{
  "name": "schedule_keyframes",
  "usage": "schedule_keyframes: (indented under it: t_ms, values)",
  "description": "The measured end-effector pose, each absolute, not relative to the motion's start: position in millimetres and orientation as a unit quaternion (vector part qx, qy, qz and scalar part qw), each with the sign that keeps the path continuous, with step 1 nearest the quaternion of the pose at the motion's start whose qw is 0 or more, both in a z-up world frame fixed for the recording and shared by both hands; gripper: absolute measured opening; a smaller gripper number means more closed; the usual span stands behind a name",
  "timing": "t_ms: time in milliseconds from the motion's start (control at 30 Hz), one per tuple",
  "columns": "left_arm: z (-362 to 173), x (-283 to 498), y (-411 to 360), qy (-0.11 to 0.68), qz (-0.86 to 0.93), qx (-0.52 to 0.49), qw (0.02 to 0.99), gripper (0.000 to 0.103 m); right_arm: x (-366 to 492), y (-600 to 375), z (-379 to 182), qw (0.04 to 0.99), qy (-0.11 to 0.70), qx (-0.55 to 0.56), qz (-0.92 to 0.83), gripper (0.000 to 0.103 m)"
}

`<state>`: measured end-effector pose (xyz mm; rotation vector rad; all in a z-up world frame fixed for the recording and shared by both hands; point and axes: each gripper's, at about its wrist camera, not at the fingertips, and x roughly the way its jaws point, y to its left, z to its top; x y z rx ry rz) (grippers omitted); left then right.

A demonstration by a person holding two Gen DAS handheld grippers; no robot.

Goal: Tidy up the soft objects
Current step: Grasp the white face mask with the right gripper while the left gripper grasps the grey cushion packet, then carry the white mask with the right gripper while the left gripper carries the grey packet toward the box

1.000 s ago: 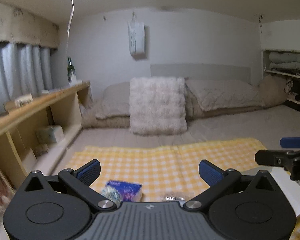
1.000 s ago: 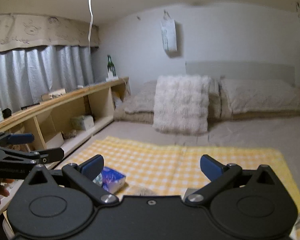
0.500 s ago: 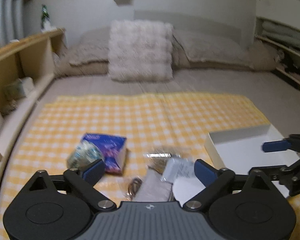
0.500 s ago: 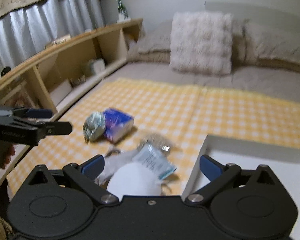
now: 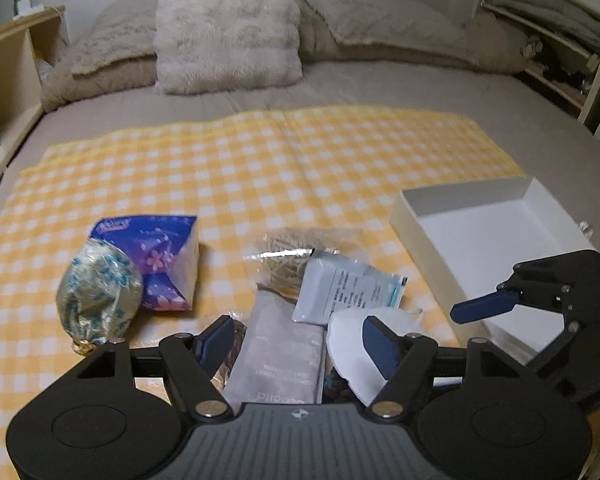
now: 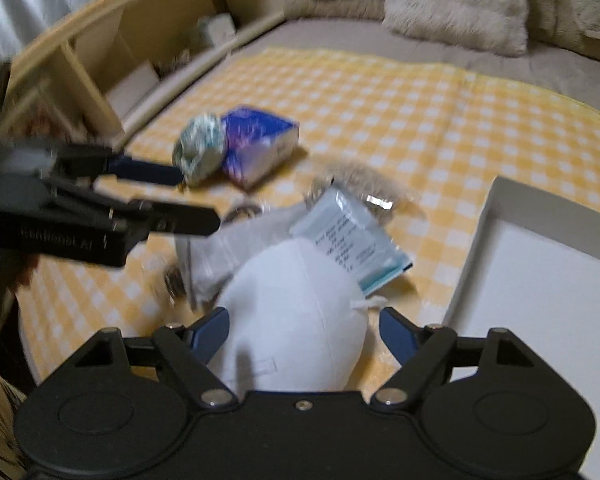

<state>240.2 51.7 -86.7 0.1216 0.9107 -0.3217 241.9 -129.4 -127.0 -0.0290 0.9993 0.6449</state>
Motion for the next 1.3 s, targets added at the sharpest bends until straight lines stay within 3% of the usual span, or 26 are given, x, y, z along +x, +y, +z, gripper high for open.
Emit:
schedule_keyframes:
  t_ms: [167, 267, 333, 467, 500, 767, 1300]
  values:
    - [-105, 254, 47, 0.463, -0.157, 0.074, 0.869, 0.071, 245, -117, -145, 0.803, 0.498, -0.035, 0.325, 0.073]
    - [-112, 259, 46, 0.472, -0.157, 0.081, 0.864, 0.071, 243, -114, -148, 0.792, 0.506, -0.035, 0.340, 0.051]
    - [-116, 263, 46, 0.479, -0.158, 0.084, 0.860, 0.071, 241, -110, -149, 0.786, 0.510, -0.042, 0.346, 0.045]
    - [-123, 266, 46, 0.490, -0.156, 0.095, 0.852, 0.072, 239, -109, -146, 0.785, 0.511, -0.064, 0.345, 0.017]
    - [-125, 267, 46, 0.492, -0.155, 0.098, 0.851, 0.072, 241, -111, -145, 0.785, 0.514, -0.058, 0.342, 0.014]
    - [-133, 270, 44, 0.500, -0.138, 0.125, 0.846, 0.073, 249, -140, -118, 0.812, 0.488, -0.003, 0.319, 0.007]
    - [-163, 278, 10, 0.508, -0.154, 0.208, 0.822, 0.073, 248, -165, -92, 0.836, 0.457, 0.041, 0.300, 0.007]
